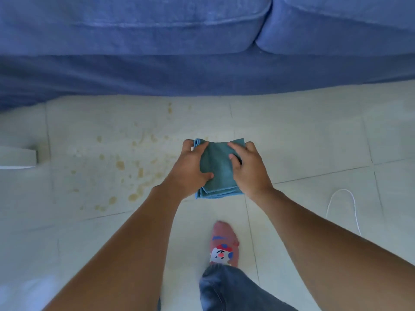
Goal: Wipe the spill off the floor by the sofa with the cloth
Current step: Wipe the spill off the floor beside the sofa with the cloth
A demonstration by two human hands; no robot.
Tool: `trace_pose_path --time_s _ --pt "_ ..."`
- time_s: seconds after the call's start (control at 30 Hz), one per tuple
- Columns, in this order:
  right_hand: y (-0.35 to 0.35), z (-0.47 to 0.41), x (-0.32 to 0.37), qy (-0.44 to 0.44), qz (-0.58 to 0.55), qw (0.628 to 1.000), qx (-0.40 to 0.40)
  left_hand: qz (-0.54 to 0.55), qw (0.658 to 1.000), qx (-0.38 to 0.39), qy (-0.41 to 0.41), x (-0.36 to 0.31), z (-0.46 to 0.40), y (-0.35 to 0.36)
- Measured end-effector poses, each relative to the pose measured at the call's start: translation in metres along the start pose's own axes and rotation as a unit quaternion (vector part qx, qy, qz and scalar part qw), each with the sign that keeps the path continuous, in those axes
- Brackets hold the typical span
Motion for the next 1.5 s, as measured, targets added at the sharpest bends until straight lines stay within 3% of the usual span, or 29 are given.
trace_pose_path --time_s 0.2,0.37,0.6,0.7,0.8,0.83,0.9,1.0,1.23,1.37,1.5 --pt "0.057 -0.080 -0.076 0.000 0.051 0.999 0.007 -0.099 0.993 -0.010 0.056 0.022 -0.122 0.028" --pt "0.080 -0.133 -0.120 -0.007 0.070 0.997 -0.041 -0.156 0.981 -0.023 0.115 0.018 -0.195 0.037" --pt "0.076 -0.167 -0.130 -0.028 0.111 0.993 0.006 -0.232 0.968 -0.014 0.099 0.018 -0.212 0.040" --pt "0.067 -0.158 -0.130 0.035 0.113 0.991 -0.055 -0.254 0.963 -0.031 0.084 0.014 -0.203 0.031" --pt "0.075 -0.143 -0.116 -0.022 0.234 0.962 -0.141 -0.253 0.951 -0.134 0.117 0.012 -0.202 -0.002" --pt "0.083 -0.141 -0.111 -0.067 0.245 0.957 -0.139 -0.266 0.939 -0.175 0.129 0.015 -0.201 -0.014" --pt "0.110 -0.143 -0.106 -0.154 0.243 0.957 -0.046 -0.317 0.913 -0.219 0.129 0.026 -0.202 -0.033" --pt "0.140 -0.139 -0.114 -0.171 0.242 0.953 0.068 -0.372 0.905 -0.191 0.082 0.051 -0.207 -0.049" --pt "0.110 -0.184 -0.159 -0.008 0.249 0.967 0.044 -0.365 0.917 -0.163 0.019 0.111 -0.203 -0.079" --pt "0.111 -0.249 -0.123 -0.014 0.240 0.970 0.045 -0.394 0.908 -0.144 -0.007 0.120 -0.207 -0.084" --pt "0.138 -0.230 -0.097 -0.084 0.228 0.969 0.055 -0.383 0.915 -0.124 -0.024 0.116 -0.208 -0.082"
Point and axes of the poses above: each hand's wrist, its own z-axis away from the middle knuckle, its own y-axis out of the palm, x = y × z, the point moved 9 cm from there along -z, towards the middle knuckle, and after that the axes turned 9 degrees about -y, right-handed, at the moved point
